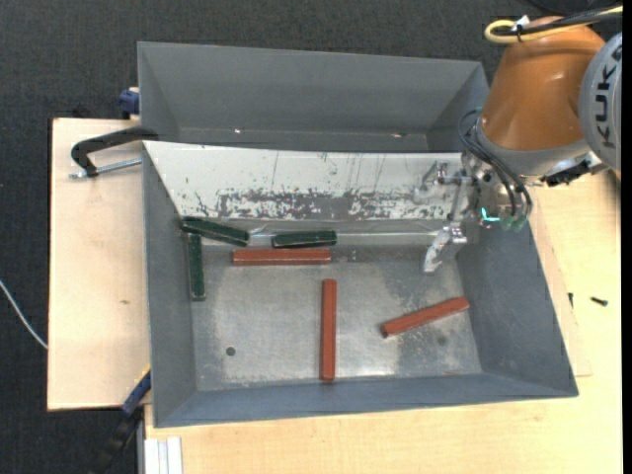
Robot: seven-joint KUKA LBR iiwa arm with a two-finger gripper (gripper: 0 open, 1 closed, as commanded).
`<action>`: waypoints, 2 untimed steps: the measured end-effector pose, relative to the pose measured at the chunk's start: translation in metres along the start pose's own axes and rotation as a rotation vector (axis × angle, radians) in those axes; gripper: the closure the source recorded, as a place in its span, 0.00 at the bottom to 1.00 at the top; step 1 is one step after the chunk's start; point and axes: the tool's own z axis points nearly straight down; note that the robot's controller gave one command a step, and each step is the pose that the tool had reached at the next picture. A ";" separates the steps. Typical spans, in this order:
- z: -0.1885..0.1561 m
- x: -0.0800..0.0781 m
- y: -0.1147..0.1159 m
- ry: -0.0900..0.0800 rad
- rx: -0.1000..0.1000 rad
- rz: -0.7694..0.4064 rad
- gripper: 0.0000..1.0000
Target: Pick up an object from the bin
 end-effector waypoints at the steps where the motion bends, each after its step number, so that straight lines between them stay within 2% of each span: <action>1: -0.005 -0.002 0.000 -0.009 0.001 -0.001 0.00; 2: 0.049 0.003 -0.007 -0.009 0.001 -0.110 0.00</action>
Offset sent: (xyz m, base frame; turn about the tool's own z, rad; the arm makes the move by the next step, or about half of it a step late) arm -0.0049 -0.0084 -0.0580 -0.1239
